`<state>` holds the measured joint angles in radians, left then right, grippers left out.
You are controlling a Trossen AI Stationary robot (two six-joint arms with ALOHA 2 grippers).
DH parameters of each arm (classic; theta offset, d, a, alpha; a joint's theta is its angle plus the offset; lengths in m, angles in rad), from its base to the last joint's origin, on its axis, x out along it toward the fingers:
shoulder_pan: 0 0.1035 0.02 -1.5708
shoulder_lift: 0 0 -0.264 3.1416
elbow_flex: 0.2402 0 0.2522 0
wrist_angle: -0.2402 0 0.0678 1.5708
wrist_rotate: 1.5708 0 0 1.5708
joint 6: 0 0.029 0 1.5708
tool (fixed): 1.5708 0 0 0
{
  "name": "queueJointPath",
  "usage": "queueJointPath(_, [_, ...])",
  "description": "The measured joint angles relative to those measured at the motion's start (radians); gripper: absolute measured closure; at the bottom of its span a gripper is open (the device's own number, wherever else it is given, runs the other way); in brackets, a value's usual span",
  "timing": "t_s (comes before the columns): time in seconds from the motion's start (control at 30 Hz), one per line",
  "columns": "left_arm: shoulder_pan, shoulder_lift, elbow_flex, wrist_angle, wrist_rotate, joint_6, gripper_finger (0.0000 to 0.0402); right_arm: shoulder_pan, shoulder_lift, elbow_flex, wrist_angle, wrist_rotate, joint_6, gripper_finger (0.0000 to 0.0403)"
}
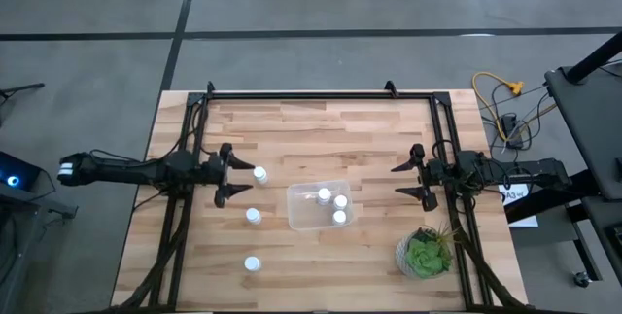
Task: Pick and place pill bottles into a basket
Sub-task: Put the white medicine bottle into the transparent bin
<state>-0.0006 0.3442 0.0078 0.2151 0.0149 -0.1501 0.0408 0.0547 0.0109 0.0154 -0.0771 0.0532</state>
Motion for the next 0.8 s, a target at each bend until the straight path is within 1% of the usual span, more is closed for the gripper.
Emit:
queueJointPath(0.1, [0.000, 0.002, 0.000, 0.081, 0.004, -0.104, 0.0127, 0.000, 0.000, 0.000, 0.000, 0.000, -0.009, 0.0138])
queueJointPath(0.2, [0.000, 0.005, 0.000, 0.207, 0.029, -0.224, 0.0127, 0.000, 0.000, 0.000, 0.000, 0.000, -0.001, 0.0138])
queueJointPath(0.27, [0.000, 0.014, 0.004, 0.291, 0.075, -0.233, 0.0127, 0.000, 0.000, 0.000, 0.000, 0.000, -0.002, 0.0138])
queueJointPath(0.4, [0.000, 0.049, 0.082, 0.302, 0.202, -0.241, 0.0127, 0.000, 0.000, 0.000, 0.000, 0.000, -0.005, 0.0138])
queueJointPath(0.47, [0.000, 0.076, 0.139, 0.298, 0.262, -0.231, 0.0127, 0.000, 0.000, 0.000, 0.000, 0.000, 0.000, 0.0138])
queueJointPath(0.53, [0.000, 0.107, 0.209, 0.302, 0.285, -0.197, 0.0127, 0.000, 0.000, 0.000, 0.000, 0.000, -0.007, 0.0138])
queueJointPath(0.7, [0.001, 0.204, 0.397, 0.297, 0.283, -0.056, 0.0127, 0.000, 0.000, 0.000, 0.000, 0.000, 0.000, 0.0138])
queueJointPath(0.8, [0.000, 0.286, 0.514, 0.253, 0.244, -0.014, 0.0127, 0.000, 0.000, 0.000, 0.000, 0.000, -0.009, 0.0138])
